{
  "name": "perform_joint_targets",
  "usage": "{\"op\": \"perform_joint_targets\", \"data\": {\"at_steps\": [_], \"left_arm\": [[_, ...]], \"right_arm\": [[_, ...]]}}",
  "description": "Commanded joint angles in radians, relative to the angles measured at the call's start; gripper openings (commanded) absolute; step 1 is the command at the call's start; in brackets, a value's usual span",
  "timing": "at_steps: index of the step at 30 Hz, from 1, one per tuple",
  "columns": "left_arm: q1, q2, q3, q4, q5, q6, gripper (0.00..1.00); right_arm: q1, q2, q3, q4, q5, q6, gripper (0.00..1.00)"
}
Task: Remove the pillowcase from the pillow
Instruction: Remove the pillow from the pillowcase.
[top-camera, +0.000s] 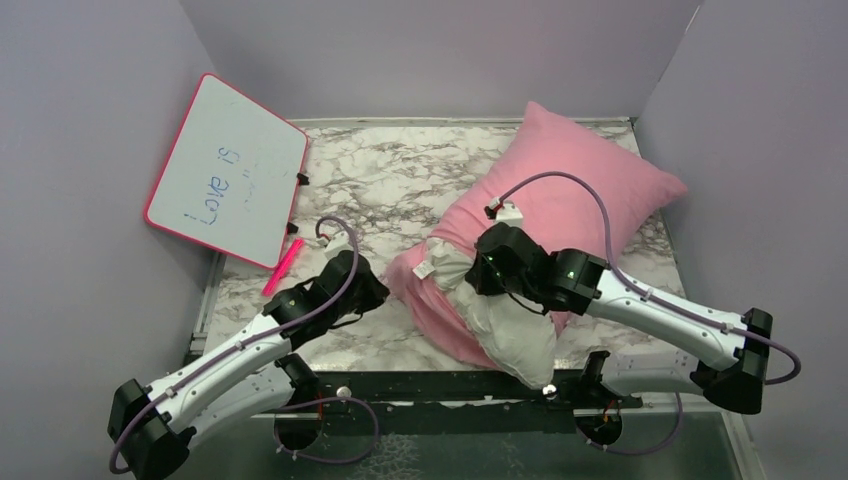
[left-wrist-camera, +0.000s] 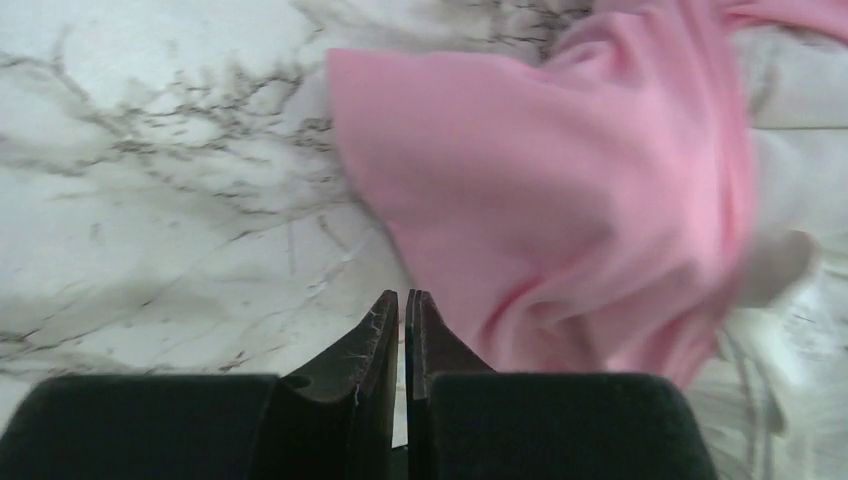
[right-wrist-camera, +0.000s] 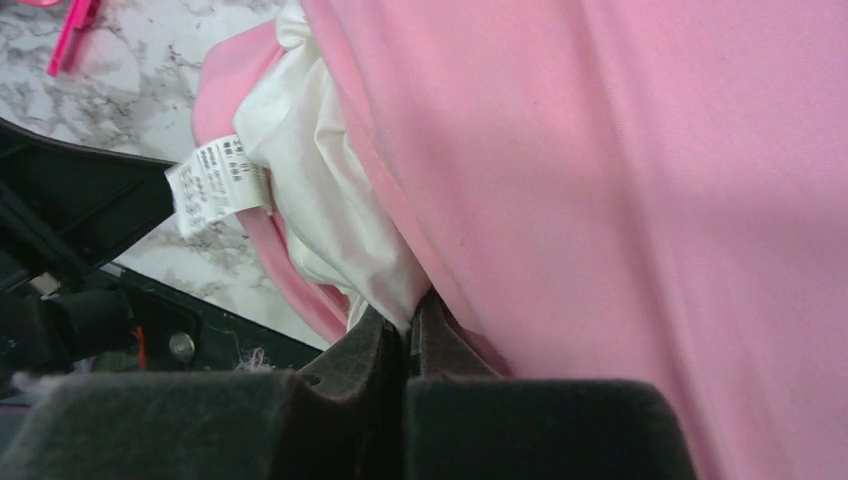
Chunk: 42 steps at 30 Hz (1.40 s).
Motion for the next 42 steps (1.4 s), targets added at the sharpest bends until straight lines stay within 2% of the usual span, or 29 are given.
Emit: {"op": "perform_joint_targets", "data": {"at_steps": [1, 3, 4, 6, 8, 10, 13, 15, 18, 21, 24, 25, 27, 28, 31, 34, 42], "left_arm": [[0.023, -0.048, -0.027, -0.135, -0.105, -0.023, 0.09], [0.026, -0.041, -0.019, -0.113, -0.086, -0.012, 0.10], [0.026, -0.038, -0.013, -0.089, -0.067, -0.001, 0.14], [0.026, -0.042, 0.006, -0.032, -0.008, 0.011, 0.32], [0.026, -0.059, 0.019, 0.050, 0.057, 0.017, 0.59], [0.026, -0.086, 0.023, 0.144, 0.123, 0.018, 0.73], [0.026, -0.118, 0.016, 0.259, 0.209, 0.018, 0.82], [0.026, -0.119, 0.002, 0.301, 0.245, 0.017, 0.83], [0.026, -0.065, -0.005, 0.303, 0.235, 0.018, 0.78], [0.027, 0.043, 0.019, 0.305, 0.247, 0.035, 0.63], [0.026, 0.133, 0.055, 0.311, 0.300, 0.069, 0.40], [0.026, 0.143, 0.065, 0.296, 0.299, 0.074, 0.29], [0.025, 0.130, 0.071, 0.249, 0.259, 0.072, 0.08], [0.026, 0.114, 0.071, 0.217, 0.219, 0.069, 0.05], [0.026, 0.064, 0.078, 0.066, 0.038, 0.064, 0.01], [0.029, 0.039, 0.076, -0.063, -0.075, 0.072, 0.00], [0.049, 0.100, 0.024, -0.116, -0.122, 0.056, 0.00]], "right_arm": [[-0.012, -0.074, 0.074, 0.036, -0.094, -0.036, 0.01], [-0.012, -0.088, 0.081, 0.064, -0.145, -0.066, 0.01], [-0.012, -0.089, 0.085, 0.063, -0.155, -0.068, 0.01], [-0.012, -0.080, 0.086, 0.051, -0.159, -0.065, 0.01], [-0.012, -0.060, 0.082, 0.028, -0.151, -0.051, 0.01], [-0.012, -0.038, 0.080, 0.007, -0.144, -0.031, 0.01], [-0.012, -0.030, 0.066, 0.017, -0.161, -0.010, 0.01], [-0.012, -0.034, 0.055, 0.038, -0.183, 0.002, 0.01], [-0.012, -0.049, 0.047, 0.066, -0.219, 0.023, 0.01], [-0.012, -0.064, 0.034, 0.094, -0.239, 0.025, 0.01], [-0.012, -0.063, 0.045, 0.073, -0.211, 0.026, 0.01], [-0.012, -0.060, 0.051, 0.061, -0.200, 0.024, 0.01], [-0.012, -0.060, 0.064, 0.034, -0.168, 0.027, 0.01], [-0.012, -0.060, 0.070, 0.018, -0.146, 0.034, 0.01], [-0.013, -0.072, 0.090, -0.041, -0.064, 0.056, 0.01], [-0.013, -0.097, 0.098, -0.061, -0.014, 0.059, 0.01], [-0.013, -0.159, 0.108, -0.046, -0.037, 0.059, 0.01]]}}
